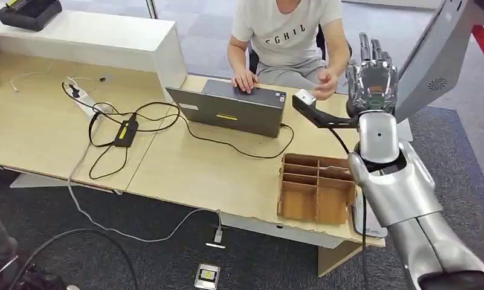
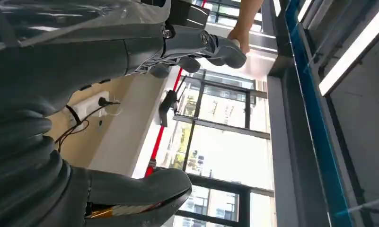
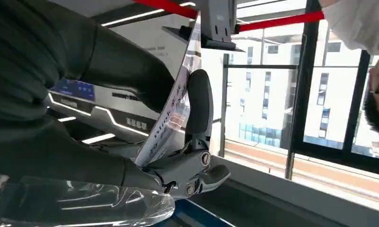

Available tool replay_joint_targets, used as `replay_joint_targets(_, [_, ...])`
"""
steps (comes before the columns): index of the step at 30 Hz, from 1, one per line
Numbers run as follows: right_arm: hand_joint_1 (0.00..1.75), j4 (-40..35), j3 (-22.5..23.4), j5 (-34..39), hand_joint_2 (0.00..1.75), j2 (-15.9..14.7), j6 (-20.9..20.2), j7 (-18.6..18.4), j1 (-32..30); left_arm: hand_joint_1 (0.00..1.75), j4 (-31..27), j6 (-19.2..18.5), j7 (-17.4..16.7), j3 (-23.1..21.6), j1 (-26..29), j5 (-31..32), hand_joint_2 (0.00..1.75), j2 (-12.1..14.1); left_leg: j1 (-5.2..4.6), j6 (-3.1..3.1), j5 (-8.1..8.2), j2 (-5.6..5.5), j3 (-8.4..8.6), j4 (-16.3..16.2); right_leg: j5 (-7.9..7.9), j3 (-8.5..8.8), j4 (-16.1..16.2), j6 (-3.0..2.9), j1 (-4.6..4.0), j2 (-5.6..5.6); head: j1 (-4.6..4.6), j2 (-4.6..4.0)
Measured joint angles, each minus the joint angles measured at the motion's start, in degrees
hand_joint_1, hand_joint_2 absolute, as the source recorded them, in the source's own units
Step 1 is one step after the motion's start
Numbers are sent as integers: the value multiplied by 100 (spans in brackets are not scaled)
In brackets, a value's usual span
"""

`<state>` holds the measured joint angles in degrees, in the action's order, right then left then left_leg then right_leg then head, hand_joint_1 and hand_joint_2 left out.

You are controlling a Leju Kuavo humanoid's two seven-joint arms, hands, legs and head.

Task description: Pass the card to the sensor for recognition and then transmit it.

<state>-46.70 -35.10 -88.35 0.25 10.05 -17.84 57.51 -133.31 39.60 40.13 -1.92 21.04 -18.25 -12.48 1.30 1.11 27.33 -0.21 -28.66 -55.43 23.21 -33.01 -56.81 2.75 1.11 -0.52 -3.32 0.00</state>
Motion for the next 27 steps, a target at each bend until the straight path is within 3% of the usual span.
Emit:
replay_joint_targets(10, [175,939,-356,100,175,633,103,98,309,0,-59,15,0,2,240,175,175,-208,0,0,1,0,0,0,2,-3,1,-1,0,1,4,0])
replay_joint_targets(27, [175,1558,-554,125,175,683,103,74,310,0,-61,15,0,0,267,24,175,-208,-1,0,1,0,2,-1,1,-6,2,-1,0,0,2,0])
